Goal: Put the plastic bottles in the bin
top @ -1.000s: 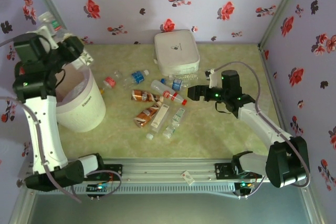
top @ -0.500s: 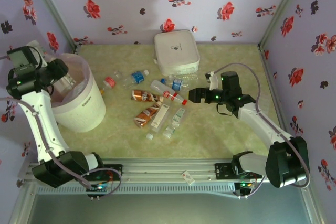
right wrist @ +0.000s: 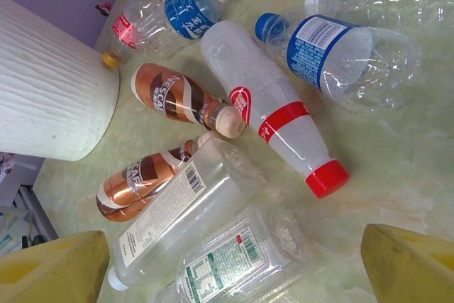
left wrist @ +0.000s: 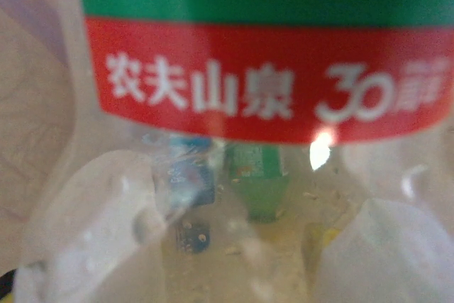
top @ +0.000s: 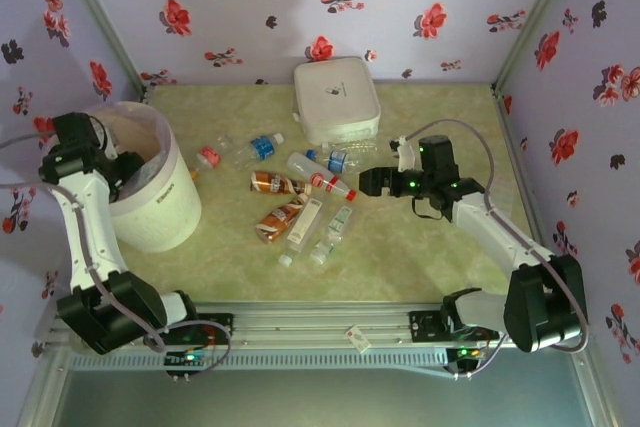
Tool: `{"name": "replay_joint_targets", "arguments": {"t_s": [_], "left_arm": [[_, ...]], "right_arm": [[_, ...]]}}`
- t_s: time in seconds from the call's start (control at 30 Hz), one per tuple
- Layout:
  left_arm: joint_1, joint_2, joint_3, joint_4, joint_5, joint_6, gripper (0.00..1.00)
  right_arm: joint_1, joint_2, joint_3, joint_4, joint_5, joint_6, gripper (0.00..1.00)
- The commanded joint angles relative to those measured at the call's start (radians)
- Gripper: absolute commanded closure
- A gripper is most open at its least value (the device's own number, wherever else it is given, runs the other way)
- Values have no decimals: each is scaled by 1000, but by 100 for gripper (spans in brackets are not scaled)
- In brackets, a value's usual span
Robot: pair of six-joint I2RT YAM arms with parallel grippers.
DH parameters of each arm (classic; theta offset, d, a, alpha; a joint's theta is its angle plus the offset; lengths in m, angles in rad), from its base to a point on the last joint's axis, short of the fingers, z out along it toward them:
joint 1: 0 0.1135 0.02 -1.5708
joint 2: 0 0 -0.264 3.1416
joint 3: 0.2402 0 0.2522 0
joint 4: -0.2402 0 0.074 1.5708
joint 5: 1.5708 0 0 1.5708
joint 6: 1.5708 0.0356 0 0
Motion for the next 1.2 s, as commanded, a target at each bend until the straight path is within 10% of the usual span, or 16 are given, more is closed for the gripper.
{"name": "replay_joint_targets", "arguments": {"t_s": [0.0, 0.8, 1.17], "left_arm": [[-11, 31, -26, 16, -13, 24, 84], [-34, 353, -63, 81, -16, 40, 81], [-46, 454, -79, 105, -27, 42, 63]], "right_arm": [[-7, 18, 41, 7, -3, -18, 8], [-6, -4, 19, 18, 20, -10, 8], [-7, -28, 11, 16, 60, 1, 8]]}}
